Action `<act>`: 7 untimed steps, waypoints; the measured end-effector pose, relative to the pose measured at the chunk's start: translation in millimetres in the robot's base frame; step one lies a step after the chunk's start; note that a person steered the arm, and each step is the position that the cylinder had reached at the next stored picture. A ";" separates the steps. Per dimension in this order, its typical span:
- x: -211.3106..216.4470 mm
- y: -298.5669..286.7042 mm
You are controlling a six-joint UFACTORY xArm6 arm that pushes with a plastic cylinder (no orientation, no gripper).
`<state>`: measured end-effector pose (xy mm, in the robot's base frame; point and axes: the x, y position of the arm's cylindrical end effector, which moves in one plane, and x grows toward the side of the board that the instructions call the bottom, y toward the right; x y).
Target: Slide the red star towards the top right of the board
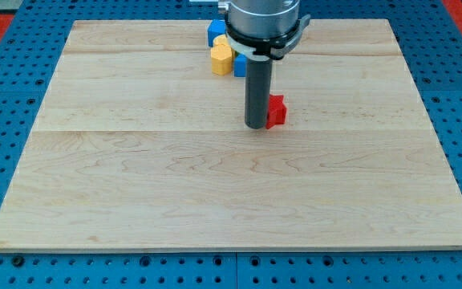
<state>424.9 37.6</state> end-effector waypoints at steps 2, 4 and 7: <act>-18.2 31.3; -21.9 72.5; -69.4 79.6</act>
